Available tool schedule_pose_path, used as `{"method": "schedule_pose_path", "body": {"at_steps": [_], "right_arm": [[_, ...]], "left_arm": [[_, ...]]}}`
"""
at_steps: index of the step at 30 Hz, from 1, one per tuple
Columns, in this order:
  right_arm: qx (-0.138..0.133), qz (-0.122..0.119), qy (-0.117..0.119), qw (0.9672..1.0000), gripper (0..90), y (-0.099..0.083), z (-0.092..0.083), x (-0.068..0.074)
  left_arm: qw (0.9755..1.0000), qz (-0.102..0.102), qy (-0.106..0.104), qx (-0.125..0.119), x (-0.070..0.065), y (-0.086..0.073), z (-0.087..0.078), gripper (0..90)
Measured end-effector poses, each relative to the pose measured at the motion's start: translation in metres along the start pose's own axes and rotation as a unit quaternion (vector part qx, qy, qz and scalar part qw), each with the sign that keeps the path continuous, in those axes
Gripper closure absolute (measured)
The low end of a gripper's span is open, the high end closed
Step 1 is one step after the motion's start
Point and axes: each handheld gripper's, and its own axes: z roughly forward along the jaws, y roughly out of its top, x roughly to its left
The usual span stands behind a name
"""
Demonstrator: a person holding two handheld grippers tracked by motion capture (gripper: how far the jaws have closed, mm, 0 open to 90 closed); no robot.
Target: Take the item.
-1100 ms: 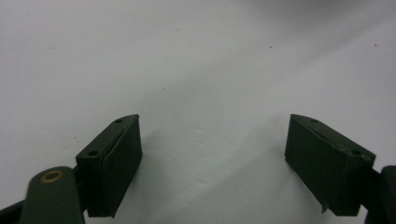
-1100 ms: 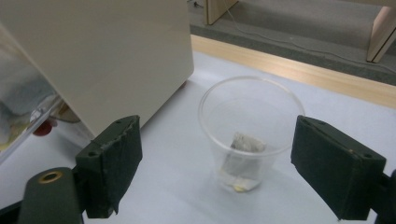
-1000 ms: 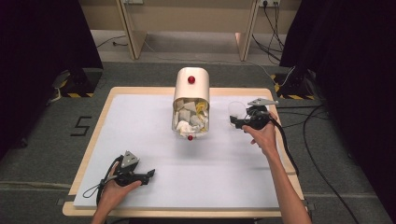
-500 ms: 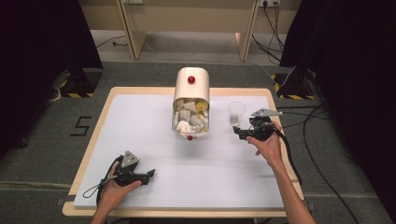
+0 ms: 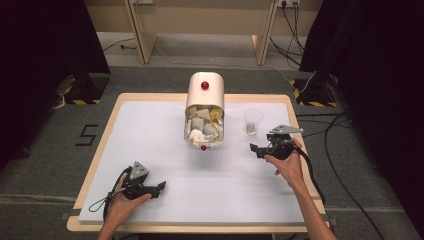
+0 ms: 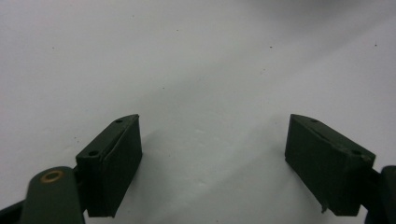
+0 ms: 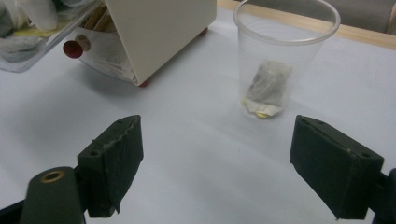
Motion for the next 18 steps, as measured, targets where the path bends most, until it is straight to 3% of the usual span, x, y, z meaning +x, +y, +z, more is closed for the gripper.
{"method": "schedule_pose_path", "body": {"at_steps": [18], "right_arm": [[0.008,-0.018,0.017,0.9997,18.8,-0.017,-0.003,0.021]], "left_arm": [[1.0,0.0,0.0,-0.001,0.0,0.0,0.0,18.2]]}}
